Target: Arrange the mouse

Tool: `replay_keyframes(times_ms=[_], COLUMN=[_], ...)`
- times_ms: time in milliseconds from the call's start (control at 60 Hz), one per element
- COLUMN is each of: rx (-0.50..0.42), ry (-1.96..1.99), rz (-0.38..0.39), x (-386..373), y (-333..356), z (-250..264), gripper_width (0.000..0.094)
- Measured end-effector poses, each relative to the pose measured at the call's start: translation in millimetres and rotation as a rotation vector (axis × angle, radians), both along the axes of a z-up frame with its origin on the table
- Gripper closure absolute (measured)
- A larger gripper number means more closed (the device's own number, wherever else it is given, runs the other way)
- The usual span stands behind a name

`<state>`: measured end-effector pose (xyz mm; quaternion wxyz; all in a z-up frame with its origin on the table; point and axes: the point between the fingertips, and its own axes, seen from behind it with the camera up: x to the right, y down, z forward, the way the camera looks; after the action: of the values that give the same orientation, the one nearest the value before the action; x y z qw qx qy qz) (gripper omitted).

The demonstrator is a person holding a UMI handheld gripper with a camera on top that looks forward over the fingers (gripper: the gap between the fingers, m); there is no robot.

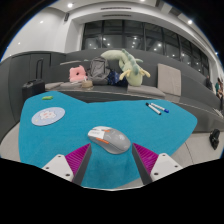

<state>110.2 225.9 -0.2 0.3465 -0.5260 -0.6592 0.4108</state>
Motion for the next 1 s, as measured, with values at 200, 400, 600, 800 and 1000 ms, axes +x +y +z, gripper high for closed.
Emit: replay_keyframes(times_ms=[200,400,600,800,1000], rx=[0.02,0.006,-0.02,0.017,-0.058], ry=[-0.012,-0.035,-0.073,-0.091,-0.133], rz=[-0.029,-0.074,-0.121,-0.103,-0.122], x=[-38.9,-76.0,-103.0,-103.9,-95.2], y=[-1.4,5.5,17.3,8.9,-0.4], z=[-5.8,-7.2,-15.5,-20.3,-6.0], gripper_width=[0.0094,0.0085,0.0099,0.0495,0.0581])
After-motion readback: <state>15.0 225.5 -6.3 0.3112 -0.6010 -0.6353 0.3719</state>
